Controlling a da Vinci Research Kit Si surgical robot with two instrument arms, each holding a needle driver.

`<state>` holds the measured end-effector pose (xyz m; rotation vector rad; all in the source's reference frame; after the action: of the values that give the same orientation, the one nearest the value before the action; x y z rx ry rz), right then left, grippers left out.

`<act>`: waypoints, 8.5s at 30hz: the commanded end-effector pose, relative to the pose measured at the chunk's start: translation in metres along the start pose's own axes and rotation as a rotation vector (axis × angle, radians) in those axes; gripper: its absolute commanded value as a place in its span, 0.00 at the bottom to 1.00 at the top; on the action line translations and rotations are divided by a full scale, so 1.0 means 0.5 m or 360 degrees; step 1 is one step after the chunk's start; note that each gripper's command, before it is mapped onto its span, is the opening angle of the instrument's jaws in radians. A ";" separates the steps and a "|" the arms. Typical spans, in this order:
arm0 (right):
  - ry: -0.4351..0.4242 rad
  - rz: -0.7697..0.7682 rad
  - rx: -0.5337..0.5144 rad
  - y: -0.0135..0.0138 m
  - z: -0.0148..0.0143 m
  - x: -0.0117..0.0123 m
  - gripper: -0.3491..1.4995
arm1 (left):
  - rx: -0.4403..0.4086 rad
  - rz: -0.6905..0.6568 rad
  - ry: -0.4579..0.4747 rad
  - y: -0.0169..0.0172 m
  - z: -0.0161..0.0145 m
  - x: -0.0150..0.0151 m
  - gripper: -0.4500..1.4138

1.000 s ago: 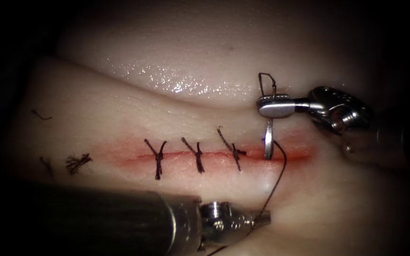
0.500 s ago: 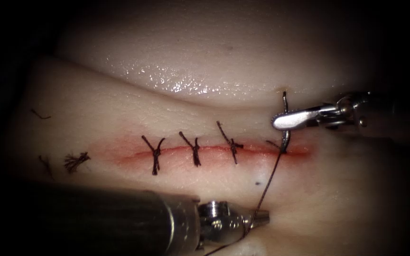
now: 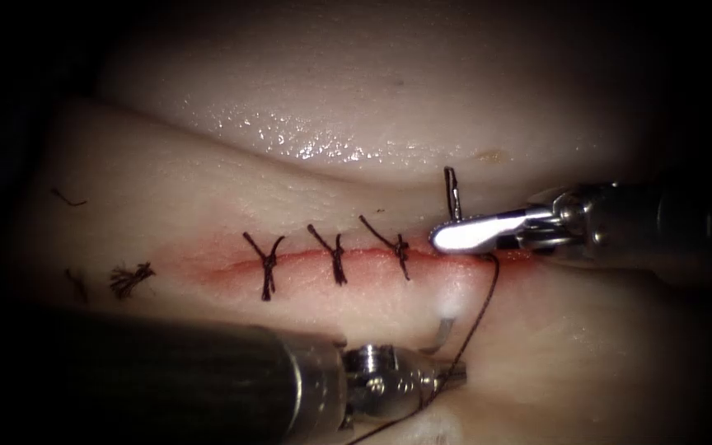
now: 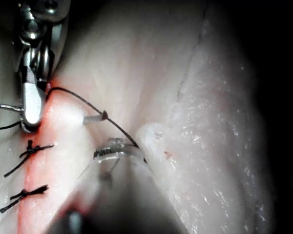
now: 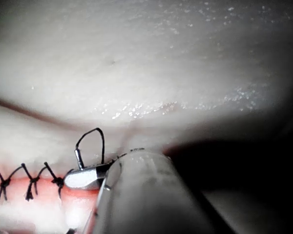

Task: Wound Closure

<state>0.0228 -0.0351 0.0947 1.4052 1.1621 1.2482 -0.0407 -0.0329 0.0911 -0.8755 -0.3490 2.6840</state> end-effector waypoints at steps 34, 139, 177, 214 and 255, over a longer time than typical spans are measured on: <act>0.0251 -0.0384 0.0109 0.0002 -0.0202 0.0075 0.87 | 0.0252 0.0425 0.0562 -0.0027 -0.0067 0.0018 0.54; -0.0556 -0.1694 -0.1294 -0.0022 0.0028 -0.0124 0.03 | -0.0174 0.0161 0.0918 0.0029 -0.0645 0.0206 0.00; -0.0097 -0.1965 -0.0705 -0.0418 0.0048 -0.0189 0.93 | 0.0335 0.0069 0.0940 -0.0144 -0.0611 0.0151 0.00; -0.0597 -0.1765 -0.1465 -0.0187 0.0099 -0.0097 0.77 | 0.0488 0.0031 0.0911 -0.0161 -0.0624 0.0125 0.00; -0.0807 -0.1618 -0.1575 -0.0114 0.0148 -0.0124 0.84 | 0.0490 0.0041 0.0928 -0.0149 -0.0607 0.0136 0.00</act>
<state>0.0284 -0.0403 0.0868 0.2272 0.5610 0.4963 -0.0256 -0.0192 0.0654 -1.4855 0.2055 2.2684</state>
